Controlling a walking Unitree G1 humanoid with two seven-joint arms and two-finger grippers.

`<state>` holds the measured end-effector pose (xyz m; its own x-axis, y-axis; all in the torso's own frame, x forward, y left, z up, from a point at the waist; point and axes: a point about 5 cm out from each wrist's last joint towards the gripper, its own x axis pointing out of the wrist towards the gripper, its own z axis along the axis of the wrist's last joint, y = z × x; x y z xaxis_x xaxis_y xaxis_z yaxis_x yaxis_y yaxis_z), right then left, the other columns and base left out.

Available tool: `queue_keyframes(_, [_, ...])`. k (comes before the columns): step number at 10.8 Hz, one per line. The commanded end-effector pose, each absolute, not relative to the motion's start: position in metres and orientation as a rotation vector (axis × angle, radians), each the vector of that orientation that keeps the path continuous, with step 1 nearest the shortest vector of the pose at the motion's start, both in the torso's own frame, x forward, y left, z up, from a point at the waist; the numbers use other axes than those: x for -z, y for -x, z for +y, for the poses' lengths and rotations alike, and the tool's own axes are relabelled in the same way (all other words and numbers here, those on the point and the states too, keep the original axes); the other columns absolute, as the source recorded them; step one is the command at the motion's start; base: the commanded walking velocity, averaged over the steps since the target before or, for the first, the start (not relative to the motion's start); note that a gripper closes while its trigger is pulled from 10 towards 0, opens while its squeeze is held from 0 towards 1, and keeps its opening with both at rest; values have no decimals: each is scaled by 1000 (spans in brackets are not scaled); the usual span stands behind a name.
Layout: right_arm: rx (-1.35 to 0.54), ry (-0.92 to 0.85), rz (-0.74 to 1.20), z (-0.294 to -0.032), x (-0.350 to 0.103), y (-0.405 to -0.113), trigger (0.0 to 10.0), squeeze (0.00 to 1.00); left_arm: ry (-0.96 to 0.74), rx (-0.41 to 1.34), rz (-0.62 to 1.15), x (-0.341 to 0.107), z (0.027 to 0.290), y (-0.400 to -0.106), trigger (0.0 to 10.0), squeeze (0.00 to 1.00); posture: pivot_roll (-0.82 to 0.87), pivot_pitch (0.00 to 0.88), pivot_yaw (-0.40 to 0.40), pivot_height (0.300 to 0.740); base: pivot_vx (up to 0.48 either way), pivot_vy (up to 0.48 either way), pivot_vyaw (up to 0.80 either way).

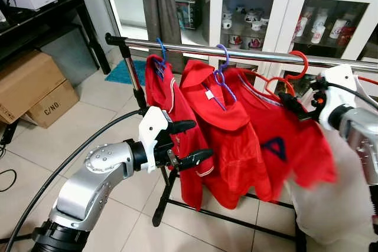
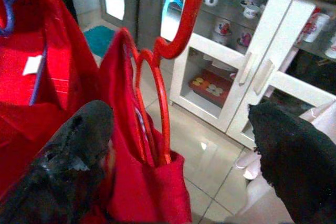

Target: Hang hanger

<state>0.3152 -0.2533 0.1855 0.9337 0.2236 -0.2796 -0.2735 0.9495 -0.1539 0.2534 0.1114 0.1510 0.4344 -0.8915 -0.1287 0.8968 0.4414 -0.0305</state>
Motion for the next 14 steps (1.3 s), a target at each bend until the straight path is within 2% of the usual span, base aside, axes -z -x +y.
queue_keyframes(1, [-270, 181, 235, -255, -191, -316, 10000, 0, -67, 1130, 125, -156, 111, -254, 10000, 1000, -104, 0, 106, 740, 0, 0, 0])
queue_keyframes(4, [-344, 134, 282, -252, -183, -335, 0, 0, -80, 1174, 132, -154, 107, -257, 10000, 1000, -111, 0, 122, 740, 0, 0, 0])
queue_keyframes(8, [-397, 131, 293, -249, -188, -356, 0, 0, -94, 1176, 149, -150, 112, -257, 10000, 1000, -87, 0, 107, 740, 0, 0, 0])
queue_keyframes(14, [-442, 146, 313, -259, -190, -357, 0, 0, -100, 1182, 151, -149, 112, -258, 10000, 1000, -96, 0, 114, 740, 0, 0, 0])
